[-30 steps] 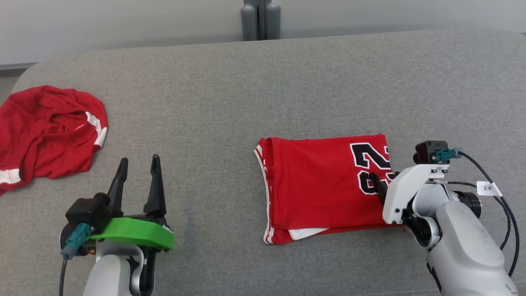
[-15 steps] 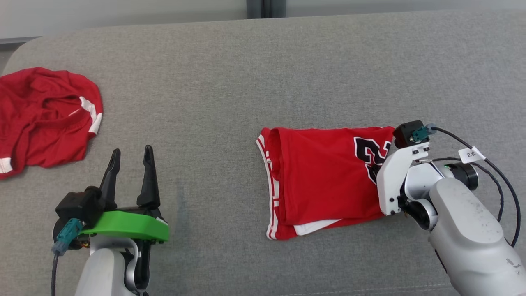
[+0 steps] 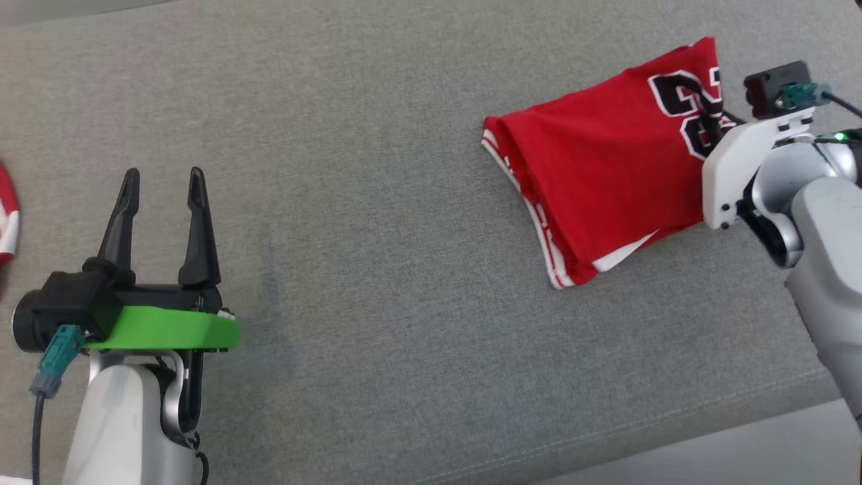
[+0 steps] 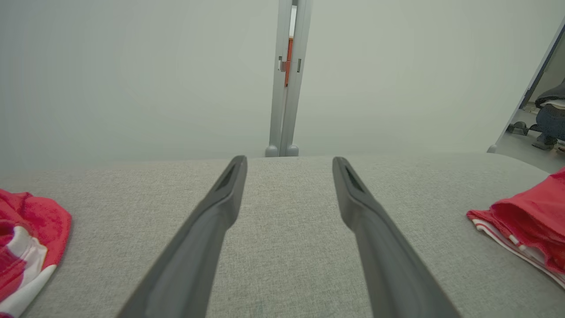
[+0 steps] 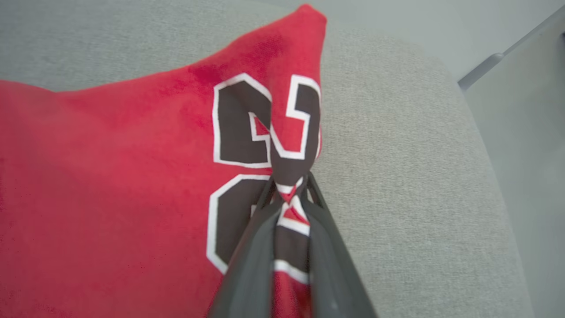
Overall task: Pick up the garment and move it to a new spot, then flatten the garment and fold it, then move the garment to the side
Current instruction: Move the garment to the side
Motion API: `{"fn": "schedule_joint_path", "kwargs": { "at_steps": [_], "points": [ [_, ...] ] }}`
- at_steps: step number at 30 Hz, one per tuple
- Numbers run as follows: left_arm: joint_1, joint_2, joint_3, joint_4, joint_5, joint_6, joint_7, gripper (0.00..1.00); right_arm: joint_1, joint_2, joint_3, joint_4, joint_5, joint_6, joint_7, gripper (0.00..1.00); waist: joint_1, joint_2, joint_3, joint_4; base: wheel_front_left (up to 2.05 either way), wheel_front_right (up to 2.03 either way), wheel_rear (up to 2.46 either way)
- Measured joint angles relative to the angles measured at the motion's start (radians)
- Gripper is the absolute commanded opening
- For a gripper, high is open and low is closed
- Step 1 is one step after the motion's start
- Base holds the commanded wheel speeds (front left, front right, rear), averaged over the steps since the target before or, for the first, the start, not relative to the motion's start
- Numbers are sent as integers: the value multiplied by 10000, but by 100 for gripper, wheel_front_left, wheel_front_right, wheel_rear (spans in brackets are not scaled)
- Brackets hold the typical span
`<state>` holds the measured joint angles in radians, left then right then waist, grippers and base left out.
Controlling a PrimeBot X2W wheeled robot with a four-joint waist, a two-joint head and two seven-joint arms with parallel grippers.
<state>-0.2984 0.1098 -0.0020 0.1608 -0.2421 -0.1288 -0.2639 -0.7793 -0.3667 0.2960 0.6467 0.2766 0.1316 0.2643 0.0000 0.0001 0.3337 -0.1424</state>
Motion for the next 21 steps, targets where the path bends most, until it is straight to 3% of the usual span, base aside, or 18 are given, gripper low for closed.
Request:
{"fn": "schedule_joint_path", "kwargs": {
  "at_steps": [10, 18, 19, 20, 21],
  "points": [
    [-276, 366, -397, -1051, 428, 0, -2, 100, -1218, -1496, -1170, 1126, -1237, 2, -1407, 0, 0, 0, 1476, -793, 0, 0, 0],
    [-286, 635, -552, -1584, 418, 0, -2, 100, -1745, -1801, -1816, 1678, -2280, 2, -2286, 0, 1, 0, 2287, -868, 0, 0, 0],
    [-286, 635, -573, -1601, 414, 0, -2, 100, -1767, -1806, -1889, 1764, -2426, 2, -2399, 41, 1, 0, 2347, -841, 0, 0, 0],
    [-287, 627, -600, -1603, 405, 0, 0, 100, -1778, -1827, -1935, 1810, -2591, 2, -2523, 100, 1, 0, 2381, -799, 0, 0, 0],
    [-288, 617, -629, -1607, 405, 0, -2, 100, -1783, -1848, -1992, 1808, -2748, 2, -2665, 100, 1, 0, 2398, -760, 0, 0, 0]
  ]
}}
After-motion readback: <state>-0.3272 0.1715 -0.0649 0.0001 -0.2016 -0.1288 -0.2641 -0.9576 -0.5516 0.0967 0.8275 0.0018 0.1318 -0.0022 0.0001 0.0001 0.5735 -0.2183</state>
